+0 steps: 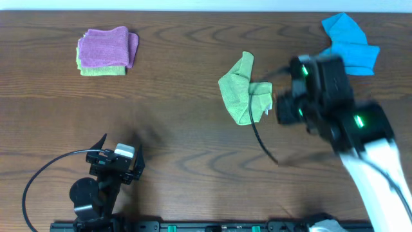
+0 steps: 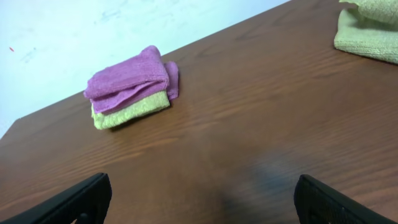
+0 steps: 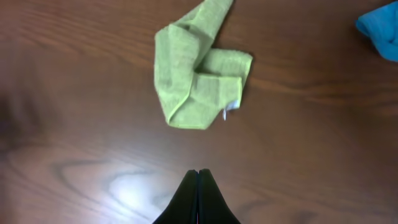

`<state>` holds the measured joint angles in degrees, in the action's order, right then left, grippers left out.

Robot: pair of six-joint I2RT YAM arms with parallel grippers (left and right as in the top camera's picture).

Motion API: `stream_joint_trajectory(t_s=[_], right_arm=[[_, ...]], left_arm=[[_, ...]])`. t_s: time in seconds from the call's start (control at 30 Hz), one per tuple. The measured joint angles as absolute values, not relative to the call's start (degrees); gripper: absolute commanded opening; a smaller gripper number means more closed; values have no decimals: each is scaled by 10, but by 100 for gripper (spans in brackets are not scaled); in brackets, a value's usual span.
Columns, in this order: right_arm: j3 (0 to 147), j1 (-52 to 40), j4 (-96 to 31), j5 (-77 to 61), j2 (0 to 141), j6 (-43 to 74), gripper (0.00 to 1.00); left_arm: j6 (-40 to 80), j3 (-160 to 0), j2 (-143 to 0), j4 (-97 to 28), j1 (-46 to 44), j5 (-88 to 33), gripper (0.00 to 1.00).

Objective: Fold the cloth
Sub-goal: 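Raise both grippers and move them forward toward the yellow-green cloth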

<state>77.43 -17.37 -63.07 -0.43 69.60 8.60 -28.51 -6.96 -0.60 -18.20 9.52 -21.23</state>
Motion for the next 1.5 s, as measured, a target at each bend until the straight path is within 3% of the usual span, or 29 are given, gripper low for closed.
stream_joint_trajectory(t_s=[0.23, 0.47, 0.8, 1.0, 1.2, 1.5], right_arm=[[665, -185, -638, -14, 503, 106, 2], [549, -187, -647, -17, 439, 151, 2], [457, -189, -457, -7, 462, 206, 1], [429, -189, -386, -3, 591, 224, 1], [427, -189, -357, -11, 671, 227, 1], [427, -189, -371, -17, 672, 226, 1]], left_arm=[[-285, -69, -6, -174, 95, -218, 95], [-284, -62, -6, -145, 95, -270, 95], [-159, -62, -6, -152, 95, -325, 95], [-69, -65, -6, -169, 95, -403, 95], [31, -67, -8, -172, 95, -446, 95], [62, -65, -9, -163, 95, -530, 95]])
